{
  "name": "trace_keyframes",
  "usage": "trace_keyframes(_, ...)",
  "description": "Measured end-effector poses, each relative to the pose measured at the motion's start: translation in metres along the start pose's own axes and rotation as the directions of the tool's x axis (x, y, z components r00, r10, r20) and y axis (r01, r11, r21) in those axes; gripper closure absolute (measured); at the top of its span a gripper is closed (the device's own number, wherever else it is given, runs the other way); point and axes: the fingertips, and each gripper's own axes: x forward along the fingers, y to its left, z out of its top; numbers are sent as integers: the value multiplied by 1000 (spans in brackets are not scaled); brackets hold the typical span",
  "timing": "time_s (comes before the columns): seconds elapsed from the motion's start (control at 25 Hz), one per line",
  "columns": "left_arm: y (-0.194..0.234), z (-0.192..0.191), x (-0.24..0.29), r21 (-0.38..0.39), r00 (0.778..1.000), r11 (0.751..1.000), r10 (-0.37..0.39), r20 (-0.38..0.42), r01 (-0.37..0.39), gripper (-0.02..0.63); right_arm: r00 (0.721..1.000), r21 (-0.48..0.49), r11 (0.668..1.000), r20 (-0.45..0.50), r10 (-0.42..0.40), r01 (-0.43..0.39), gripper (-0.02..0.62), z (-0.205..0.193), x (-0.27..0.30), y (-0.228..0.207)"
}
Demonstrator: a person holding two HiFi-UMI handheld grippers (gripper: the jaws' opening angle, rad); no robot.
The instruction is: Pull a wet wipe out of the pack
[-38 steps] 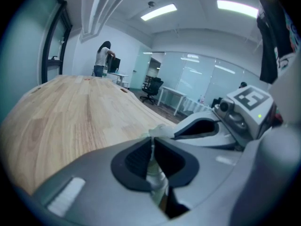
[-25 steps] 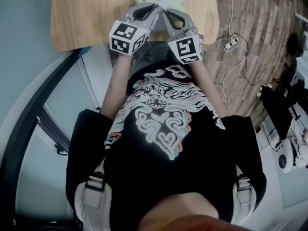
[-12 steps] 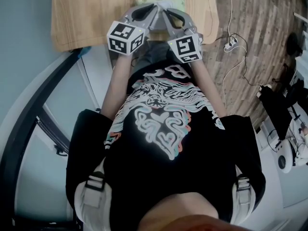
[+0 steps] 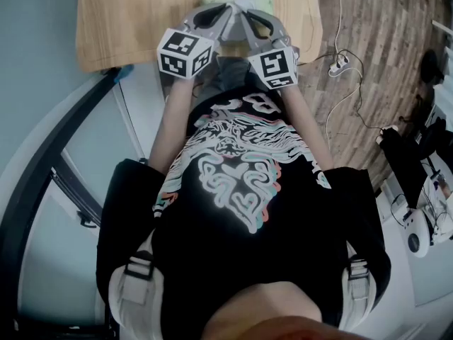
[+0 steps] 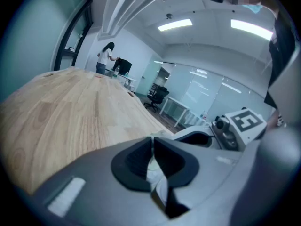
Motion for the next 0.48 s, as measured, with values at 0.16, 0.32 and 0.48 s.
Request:
trace_keyframes(0.16,1,1,-2,-7,1000,1000,8,5,-8,601,1000,-3,1000,-2,8,-8,594,0,0,0)
trace_keyframes(0.32,0,1,-4,-14,1000,1000,14,10,-14,603,1000,-10,1000,-7,8,-8,594,-1,-1,0)
trace_keyframes(0.48,-1,2,-6,-17,1000,1000,16,13,-15,603,1000,-15,1000,-10,7,-8,594,-2,-2,1)
